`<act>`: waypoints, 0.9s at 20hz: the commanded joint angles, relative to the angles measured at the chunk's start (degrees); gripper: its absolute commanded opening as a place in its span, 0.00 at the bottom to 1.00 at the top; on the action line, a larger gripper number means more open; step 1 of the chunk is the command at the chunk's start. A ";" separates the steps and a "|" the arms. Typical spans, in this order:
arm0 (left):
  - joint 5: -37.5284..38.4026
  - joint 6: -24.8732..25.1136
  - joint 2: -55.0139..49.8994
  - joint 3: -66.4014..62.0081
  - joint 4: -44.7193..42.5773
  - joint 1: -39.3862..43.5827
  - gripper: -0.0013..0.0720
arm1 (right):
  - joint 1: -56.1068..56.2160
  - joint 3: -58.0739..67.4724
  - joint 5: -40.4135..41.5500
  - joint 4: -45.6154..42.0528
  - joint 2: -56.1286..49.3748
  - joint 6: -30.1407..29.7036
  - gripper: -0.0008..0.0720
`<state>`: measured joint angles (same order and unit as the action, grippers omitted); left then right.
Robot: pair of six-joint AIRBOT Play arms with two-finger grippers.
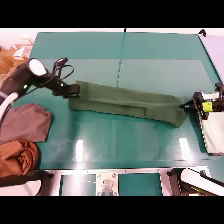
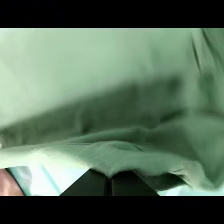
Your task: Fold the shirts.
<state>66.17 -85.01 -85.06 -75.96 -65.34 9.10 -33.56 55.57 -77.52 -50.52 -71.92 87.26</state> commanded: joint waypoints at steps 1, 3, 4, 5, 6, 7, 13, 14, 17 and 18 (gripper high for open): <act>-1.86 1.49 -12.17 -11.32 1.68 -0.04 0.05 | 2.93 6.21 5.31 2.54 -10.40 -1.81 0.05; -5.51 4.13 -17.22 -15.54 5.14 0.00 0.05 | 4.68 9.42 6.78 2.56 -16.11 -2.14 0.05; -7.87 5.35 -19.12 -16.85 7.48 0.02 0.05 | 5.60 11.04 8.17 2.56 -18.67 -2.80 0.05; -10.80 6.67 -20.48 -17.51 9.84 0.02 0.05 | 6.38 12.72 9.75 2.64 -20.79 -3.89 0.05; -14.29 7.06 -21.20 -17.57 10.56 0.02 0.37 | 6.69 14.51 10.60 2.78 -22.23 -4.00 0.05; -17.09 7.04 -21.31 -17.62 10.34 -0.11 0.88 | 6.73 16.74 10.60 2.73 -23.10 -4.68 0.09; -3.19 3.89 -20.55 -30.32 9.92 -9.09 0.98 | -0.35 31.08 -5.92 -6.54 -23.17 -11.89 0.77; -0.04 3.87 -20.55 -31.61 10.05 -10.32 0.98 | -1.60 29.81 -7.69 -7.98 -23.19 -13.11 0.77; 7.74 3.85 -20.55 -32.48 10.05 -12.09 0.98 | -4.20 20.55 -7.50 -8.00 -23.19 -17.75 0.83; 9.35 3.89 -20.55 -32.48 9.77 -12.07 0.98 | -4.55 17.40 -5.81 -7.52 -23.19 -19.23 0.84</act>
<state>67.68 -80.73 -105.56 -106.72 -55.51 -1.30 -36.01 78.63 -82.48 -56.66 -94.96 72.93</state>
